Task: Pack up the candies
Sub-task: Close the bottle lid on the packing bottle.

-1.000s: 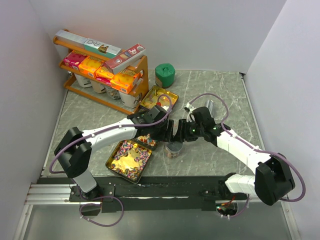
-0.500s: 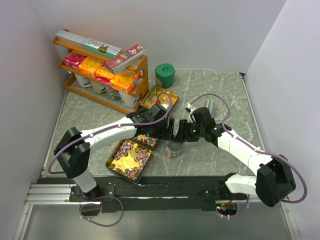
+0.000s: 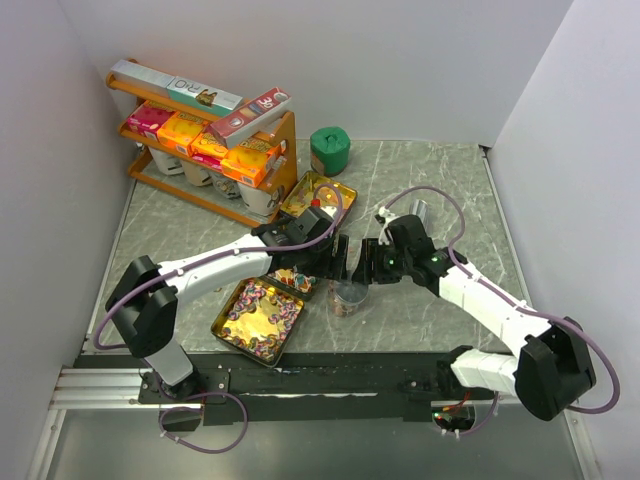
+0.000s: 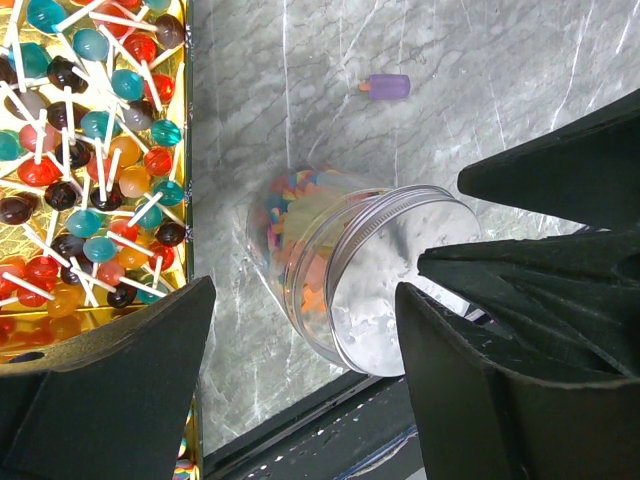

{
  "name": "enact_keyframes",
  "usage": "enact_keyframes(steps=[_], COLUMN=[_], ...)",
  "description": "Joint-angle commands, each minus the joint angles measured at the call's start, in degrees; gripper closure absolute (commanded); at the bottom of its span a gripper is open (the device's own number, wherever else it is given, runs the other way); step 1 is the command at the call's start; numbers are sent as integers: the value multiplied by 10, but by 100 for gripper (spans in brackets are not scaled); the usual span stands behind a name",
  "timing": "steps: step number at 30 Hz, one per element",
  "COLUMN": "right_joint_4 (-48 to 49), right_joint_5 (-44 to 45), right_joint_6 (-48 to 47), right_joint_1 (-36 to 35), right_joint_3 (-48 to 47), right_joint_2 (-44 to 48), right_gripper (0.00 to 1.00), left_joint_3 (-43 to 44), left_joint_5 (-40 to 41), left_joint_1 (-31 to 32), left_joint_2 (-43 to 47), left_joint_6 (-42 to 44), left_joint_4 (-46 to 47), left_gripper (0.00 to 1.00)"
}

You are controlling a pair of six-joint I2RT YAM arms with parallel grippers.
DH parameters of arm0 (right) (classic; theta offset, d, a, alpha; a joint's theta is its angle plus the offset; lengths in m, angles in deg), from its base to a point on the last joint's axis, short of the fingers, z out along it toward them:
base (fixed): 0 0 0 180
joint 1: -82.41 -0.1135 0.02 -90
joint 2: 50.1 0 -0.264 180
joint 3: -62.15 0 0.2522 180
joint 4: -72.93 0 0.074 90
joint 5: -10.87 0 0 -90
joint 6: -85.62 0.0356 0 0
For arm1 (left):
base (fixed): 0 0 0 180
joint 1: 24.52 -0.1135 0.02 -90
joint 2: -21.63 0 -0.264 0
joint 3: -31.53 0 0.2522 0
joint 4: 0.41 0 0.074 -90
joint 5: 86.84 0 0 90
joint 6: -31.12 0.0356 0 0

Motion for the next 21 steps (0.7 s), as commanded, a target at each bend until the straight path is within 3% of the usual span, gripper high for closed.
enact_keyframes(steps=[1,13,21], right_joint_4=[-2,-99,-85], right_joint_5=[20,-29,-72], right_joint_6=[4,-31,-36], right_joint_1=[-3,-2,-1], right_joint_3=[-21,-31,-28], right_joint_2=[31,65,50], right_gripper=[41,38,45], left_joint_3=[23,13,7], left_joint_5=[11,-5,-10], left_joint_1=[3,2,2], left_joint_2=[27,33,36], left_joint_6=[9,6,-1], left_joint_4=[-5,5,12], left_gripper=[21,20,20])
